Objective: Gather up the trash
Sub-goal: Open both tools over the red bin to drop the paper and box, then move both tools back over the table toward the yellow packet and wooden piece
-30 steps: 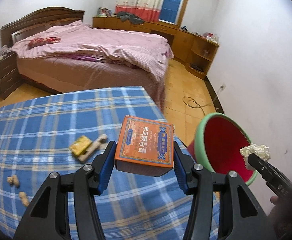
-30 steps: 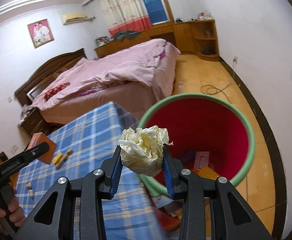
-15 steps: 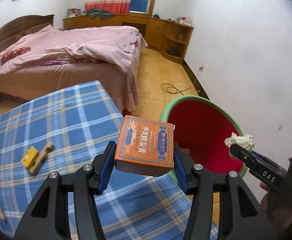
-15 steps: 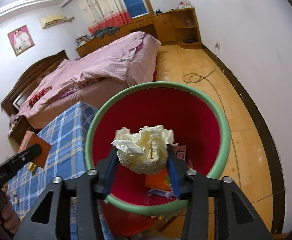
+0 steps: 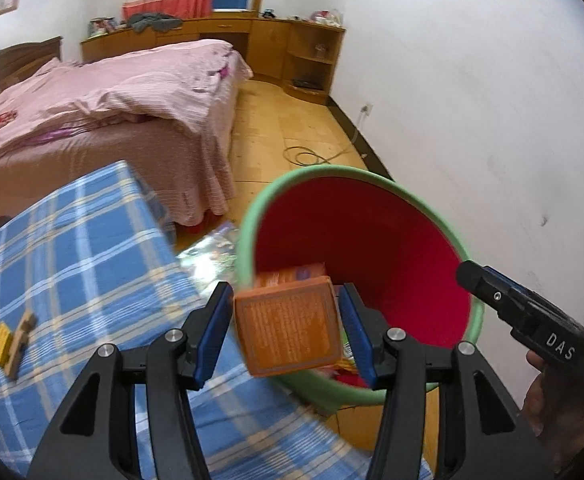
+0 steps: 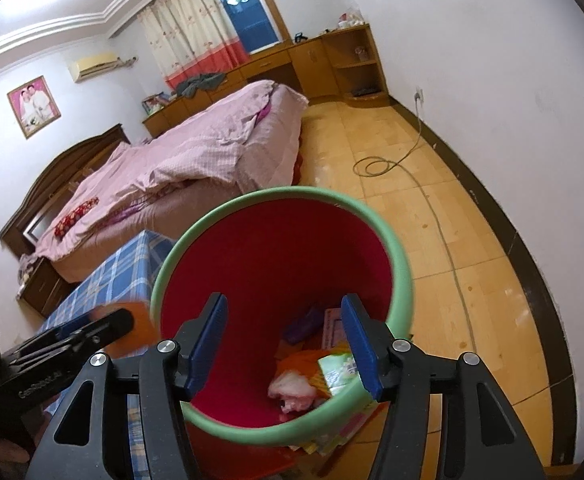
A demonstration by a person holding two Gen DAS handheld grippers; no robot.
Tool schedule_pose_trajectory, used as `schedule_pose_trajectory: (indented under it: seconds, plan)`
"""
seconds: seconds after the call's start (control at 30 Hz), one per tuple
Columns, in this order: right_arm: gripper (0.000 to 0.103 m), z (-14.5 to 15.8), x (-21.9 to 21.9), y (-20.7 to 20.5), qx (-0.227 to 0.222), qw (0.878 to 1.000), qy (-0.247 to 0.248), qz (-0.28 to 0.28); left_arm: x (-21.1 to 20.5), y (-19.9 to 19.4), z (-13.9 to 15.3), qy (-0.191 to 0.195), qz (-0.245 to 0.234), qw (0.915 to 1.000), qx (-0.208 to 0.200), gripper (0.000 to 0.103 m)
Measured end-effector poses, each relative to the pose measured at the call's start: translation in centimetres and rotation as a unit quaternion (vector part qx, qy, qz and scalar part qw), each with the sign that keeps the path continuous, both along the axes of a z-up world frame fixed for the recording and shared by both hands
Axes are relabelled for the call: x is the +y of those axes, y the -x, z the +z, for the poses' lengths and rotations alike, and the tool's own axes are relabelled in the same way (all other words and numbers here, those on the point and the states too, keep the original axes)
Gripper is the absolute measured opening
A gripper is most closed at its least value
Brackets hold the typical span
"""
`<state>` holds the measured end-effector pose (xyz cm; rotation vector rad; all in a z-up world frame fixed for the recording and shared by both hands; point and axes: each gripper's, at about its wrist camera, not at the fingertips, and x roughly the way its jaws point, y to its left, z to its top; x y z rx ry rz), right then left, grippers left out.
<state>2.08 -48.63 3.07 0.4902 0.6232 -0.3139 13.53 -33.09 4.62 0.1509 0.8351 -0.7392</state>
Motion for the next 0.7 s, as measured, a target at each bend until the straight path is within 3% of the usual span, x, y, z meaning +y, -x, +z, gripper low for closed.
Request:
schedule_pose_trajectory:
  seconds: [0.3,0.7]
  plan:
    - [0.060,-0.6,-0.9,0.8,0.001,1.000,-0.010,-0.011,-2.0,0.5,-0.2,0.006,-0.034,0.9994,0.008,0.060]
    - [0.061,-0.3,0.7,0.7,0.000,1.000,-0.016,0.003,2.9,-0.6,0.1,0.002,0.026,0.9996,0.013,0.060]
